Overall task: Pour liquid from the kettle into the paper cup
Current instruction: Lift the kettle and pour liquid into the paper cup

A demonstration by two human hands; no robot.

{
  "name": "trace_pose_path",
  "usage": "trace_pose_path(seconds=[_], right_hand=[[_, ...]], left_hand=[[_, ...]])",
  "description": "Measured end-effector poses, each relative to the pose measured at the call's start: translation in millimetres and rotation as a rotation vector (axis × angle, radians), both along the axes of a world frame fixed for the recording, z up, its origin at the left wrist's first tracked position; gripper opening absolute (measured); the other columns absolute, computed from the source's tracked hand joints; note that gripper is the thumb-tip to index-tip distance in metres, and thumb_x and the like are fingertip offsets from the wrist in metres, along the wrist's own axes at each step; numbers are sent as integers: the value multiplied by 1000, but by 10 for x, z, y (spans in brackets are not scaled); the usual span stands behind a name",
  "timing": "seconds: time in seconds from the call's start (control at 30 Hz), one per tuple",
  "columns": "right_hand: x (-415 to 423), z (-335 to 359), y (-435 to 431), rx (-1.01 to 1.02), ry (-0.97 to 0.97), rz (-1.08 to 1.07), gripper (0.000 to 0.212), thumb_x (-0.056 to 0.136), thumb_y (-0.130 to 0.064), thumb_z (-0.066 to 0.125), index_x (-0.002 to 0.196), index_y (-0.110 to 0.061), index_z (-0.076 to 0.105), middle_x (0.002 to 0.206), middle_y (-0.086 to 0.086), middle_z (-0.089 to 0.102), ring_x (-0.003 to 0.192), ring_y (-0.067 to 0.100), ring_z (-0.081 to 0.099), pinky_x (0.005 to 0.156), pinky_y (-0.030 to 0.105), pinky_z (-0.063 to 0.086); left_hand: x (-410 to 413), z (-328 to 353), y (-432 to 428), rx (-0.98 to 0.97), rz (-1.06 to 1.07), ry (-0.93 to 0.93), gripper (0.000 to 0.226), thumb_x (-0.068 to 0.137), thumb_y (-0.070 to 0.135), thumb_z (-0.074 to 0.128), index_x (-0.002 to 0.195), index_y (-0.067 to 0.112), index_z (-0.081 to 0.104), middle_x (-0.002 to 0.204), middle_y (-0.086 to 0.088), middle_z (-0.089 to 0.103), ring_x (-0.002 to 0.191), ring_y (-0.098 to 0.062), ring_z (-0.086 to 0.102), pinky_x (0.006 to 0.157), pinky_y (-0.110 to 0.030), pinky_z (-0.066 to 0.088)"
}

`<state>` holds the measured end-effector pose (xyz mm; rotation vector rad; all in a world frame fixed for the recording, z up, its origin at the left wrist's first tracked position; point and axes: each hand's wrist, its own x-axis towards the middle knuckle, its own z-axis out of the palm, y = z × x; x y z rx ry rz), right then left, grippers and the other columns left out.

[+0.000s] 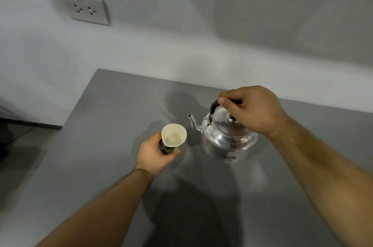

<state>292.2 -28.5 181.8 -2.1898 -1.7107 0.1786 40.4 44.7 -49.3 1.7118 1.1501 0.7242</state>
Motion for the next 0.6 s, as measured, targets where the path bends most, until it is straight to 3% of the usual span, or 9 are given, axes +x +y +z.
trace_pose_path(seconds=[0.13,0.27,0.5,0.6], right_hand=[[-101,-6,-47,-75,-60,3,34,90,-67,43,104,-58,73,71,-21,72,77,7,67,71,33,55],[-204,31,-48,-112,-132,43,35,92,-67,43,105,-54,74,67,-16,72,74,11,66,70,35,57],[-376,89,26,-166,-259,119,35,100,-58,47,98,-43,78,58,-9,66,66,15,63,62,32,53],[-444,104,92,-186,-303,132,36,100,-58,45,97,-42,78,64,-10,70,70,17,66,65,32,54]], left_hand=[[8,2,15,11,3,21,43,60,47,85,98,53,65,91,19,76,86,0,72,79,-27,60],[0,-18,5,21,6,55,46,63,48,85,105,34,69,91,13,76,84,-6,72,79,-35,60],[0,7,-3,17,6,67,52,64,46,87,111,30,71,97,12,76,87,-6,72,81,-37,61],[-1,18,-6,16,9,82,53,63,48,86,111,32,70,97,13,75,87,-5,71,81,-34,60]])
